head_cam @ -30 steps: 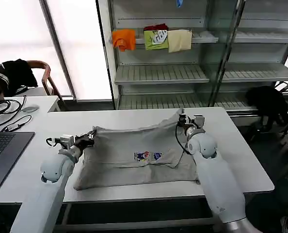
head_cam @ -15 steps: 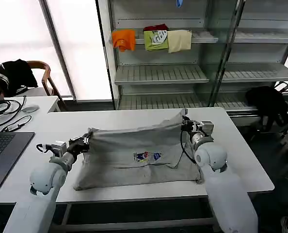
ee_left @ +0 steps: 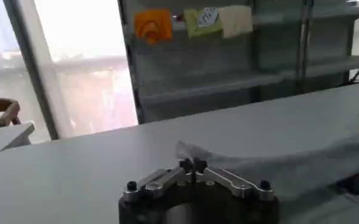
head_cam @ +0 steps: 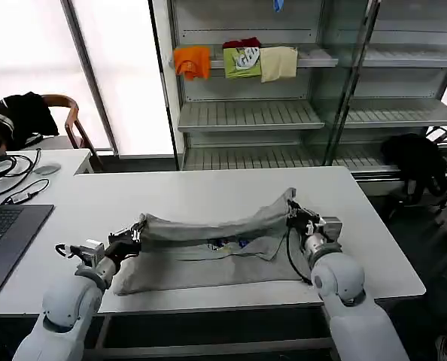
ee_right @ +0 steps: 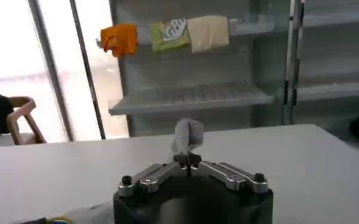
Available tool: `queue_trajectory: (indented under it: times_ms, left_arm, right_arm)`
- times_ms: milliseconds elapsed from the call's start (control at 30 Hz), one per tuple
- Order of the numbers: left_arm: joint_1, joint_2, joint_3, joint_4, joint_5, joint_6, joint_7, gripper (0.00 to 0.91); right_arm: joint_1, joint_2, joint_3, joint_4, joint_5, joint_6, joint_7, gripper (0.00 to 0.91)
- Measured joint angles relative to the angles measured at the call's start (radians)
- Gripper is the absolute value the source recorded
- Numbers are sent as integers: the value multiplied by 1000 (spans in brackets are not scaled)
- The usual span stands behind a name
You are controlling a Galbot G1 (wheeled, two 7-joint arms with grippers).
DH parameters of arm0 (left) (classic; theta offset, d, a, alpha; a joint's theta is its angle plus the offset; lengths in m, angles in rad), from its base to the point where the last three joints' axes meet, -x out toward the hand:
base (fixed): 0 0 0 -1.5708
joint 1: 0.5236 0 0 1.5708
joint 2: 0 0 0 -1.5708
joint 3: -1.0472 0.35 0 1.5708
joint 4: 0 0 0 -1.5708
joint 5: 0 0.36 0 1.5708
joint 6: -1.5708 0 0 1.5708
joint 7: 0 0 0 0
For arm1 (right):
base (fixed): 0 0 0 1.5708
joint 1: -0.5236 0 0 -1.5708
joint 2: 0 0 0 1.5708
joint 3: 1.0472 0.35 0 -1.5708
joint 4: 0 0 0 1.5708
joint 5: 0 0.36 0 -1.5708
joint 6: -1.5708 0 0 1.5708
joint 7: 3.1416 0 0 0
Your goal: Fold and organize the clothes.
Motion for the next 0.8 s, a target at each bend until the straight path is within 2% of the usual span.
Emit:
queue_trajectory:
  times_ms: [767, 800]
  left_arm:
    - [114, -33, -9, -24, 80, -12, 24, 20]
    - [118, -34, -9, -26, 84, -11, 25, 81]
  right_arm:
    - [-183, 8, 13, 16, -83, 55, 15, 0]
    - [-188, 7, 13, 19, -87, 58, 15, 10]
